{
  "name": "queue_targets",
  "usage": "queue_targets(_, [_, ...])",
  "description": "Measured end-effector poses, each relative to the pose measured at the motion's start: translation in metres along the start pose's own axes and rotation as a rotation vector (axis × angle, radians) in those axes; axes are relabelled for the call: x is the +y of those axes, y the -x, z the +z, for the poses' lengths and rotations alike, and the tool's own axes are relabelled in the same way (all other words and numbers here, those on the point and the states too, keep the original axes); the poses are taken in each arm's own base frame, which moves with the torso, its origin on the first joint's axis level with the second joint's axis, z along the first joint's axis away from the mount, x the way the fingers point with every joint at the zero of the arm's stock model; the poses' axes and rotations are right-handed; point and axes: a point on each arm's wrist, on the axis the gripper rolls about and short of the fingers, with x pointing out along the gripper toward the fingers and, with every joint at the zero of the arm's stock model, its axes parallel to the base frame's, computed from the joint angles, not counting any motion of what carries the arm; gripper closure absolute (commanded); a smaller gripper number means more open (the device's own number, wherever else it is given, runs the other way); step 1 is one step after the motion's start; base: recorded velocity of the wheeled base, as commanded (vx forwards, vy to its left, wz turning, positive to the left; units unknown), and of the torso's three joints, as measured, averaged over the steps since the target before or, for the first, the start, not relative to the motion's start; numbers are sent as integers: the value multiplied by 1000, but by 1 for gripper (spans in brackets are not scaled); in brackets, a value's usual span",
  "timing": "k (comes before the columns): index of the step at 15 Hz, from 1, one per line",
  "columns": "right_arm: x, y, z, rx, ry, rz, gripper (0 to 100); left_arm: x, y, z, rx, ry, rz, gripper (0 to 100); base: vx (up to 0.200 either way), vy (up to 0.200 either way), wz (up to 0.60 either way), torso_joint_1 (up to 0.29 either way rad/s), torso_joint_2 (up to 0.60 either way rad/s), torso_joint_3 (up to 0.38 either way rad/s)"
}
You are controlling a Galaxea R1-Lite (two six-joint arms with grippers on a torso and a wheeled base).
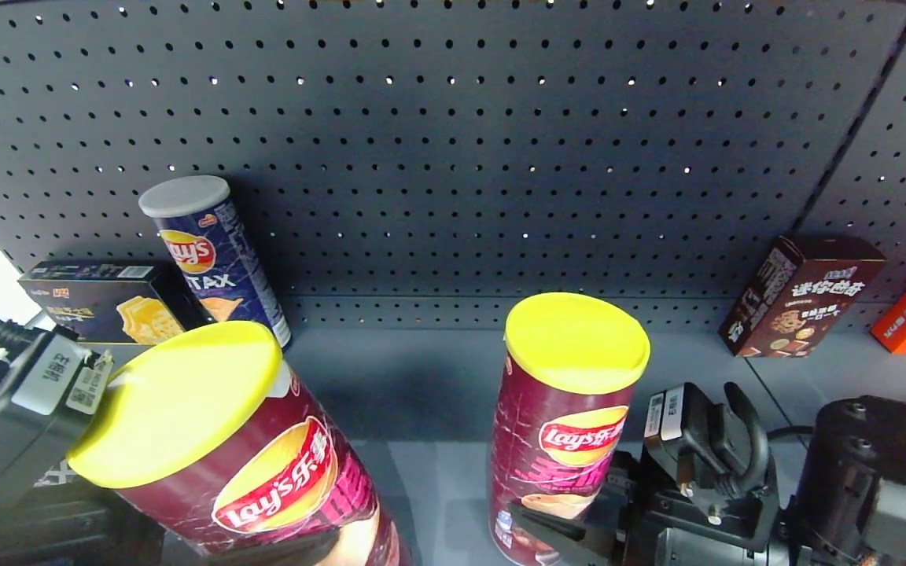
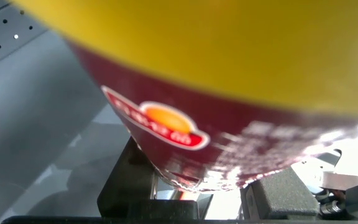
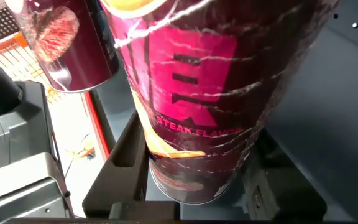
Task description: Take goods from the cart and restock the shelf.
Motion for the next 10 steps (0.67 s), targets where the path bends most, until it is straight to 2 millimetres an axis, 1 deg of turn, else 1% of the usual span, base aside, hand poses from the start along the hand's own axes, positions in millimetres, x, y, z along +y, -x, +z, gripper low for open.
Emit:
queue_targets(2, [0, -1, -1, 4, 3, 0, 100, 0, 0, 0, -1, 0, 1, 100, 0, 0, 0, 0, 0, 0])
queue_targets(6, [0, -4, -4, 15, 3, 3, 100, -2, 2, -8, 12, 7, -1, 100, 0, 0, 0, 0, 0, 0])
queue_targets(8, [0, -6, -5, 13, 13, 4, 100, -3, 3, -8, 9, 5, -1, 100, 0, 0, 0, 0, 0, 0])
queue_targets(9, [0, -7, -5, 8, 29, 4, 0, -3, 4, -8, 8, 5, 0, 100, 0, 0, 0, 0, 0, 0])
queue_targets(10, [0, -8, -6, 10, 34, 5, 0, -3, 4, -8, 8, 5, -1, 100, 0, 0, 0, 0, 0, 0])
